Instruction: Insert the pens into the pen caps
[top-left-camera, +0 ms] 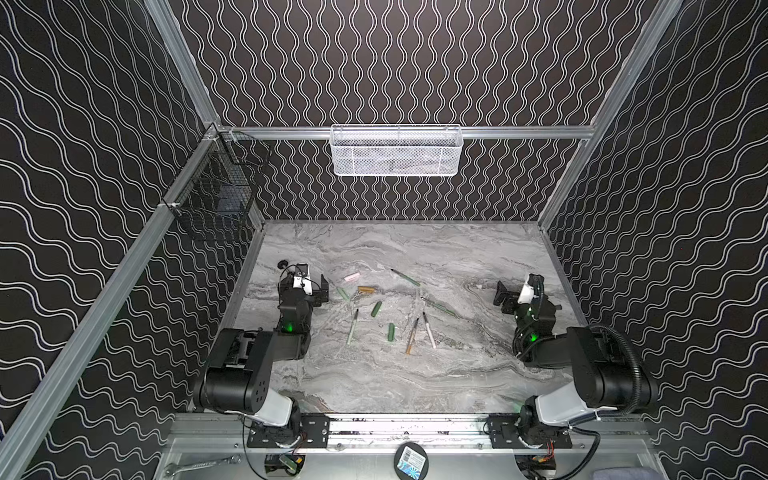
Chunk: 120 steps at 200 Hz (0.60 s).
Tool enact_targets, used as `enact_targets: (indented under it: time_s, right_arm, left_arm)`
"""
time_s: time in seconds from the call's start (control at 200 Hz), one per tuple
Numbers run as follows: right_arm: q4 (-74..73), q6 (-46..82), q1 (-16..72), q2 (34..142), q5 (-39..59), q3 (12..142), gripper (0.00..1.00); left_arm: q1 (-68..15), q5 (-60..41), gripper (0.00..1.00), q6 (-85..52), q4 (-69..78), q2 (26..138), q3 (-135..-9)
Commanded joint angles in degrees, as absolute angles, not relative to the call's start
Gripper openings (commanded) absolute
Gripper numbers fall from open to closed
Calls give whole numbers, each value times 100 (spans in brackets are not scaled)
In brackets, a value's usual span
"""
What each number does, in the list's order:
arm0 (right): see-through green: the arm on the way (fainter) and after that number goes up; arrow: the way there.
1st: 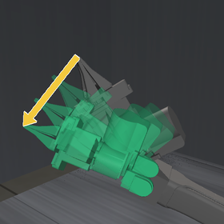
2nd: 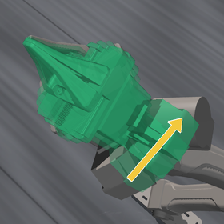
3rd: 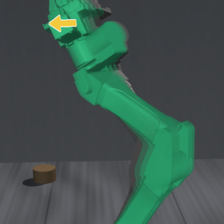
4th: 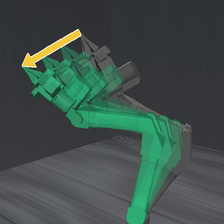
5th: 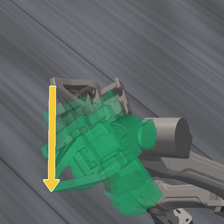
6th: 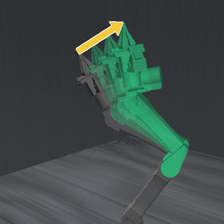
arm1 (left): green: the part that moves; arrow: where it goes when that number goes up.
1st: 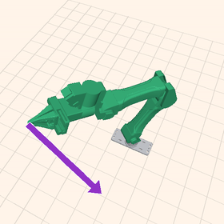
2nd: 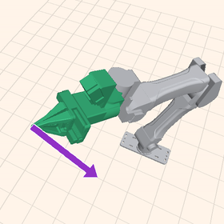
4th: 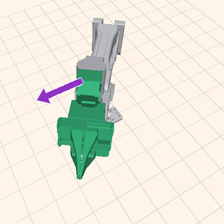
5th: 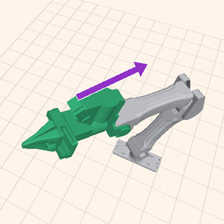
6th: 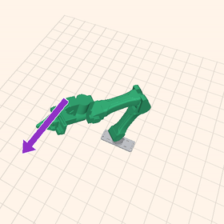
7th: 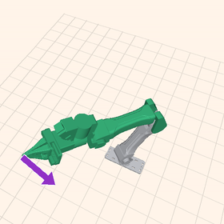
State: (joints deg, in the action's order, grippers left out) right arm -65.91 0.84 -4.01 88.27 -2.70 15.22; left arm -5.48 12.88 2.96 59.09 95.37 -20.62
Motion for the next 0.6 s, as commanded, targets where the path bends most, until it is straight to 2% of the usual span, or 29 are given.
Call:
enact_targets:
  time_s: [0.0, 0.596]
  right_arm:
    - [-6682, 88, -396, 8815, -265, 1529, 100]
    - [-6671, 51, -347, 8800, -341, 1538, 100]
  left_arm:
    - [-527, 1248, 99, 313, 6064, 9537, -2074]
    - [-528, 1257, 99, 315, 6052, 9545, -2073]
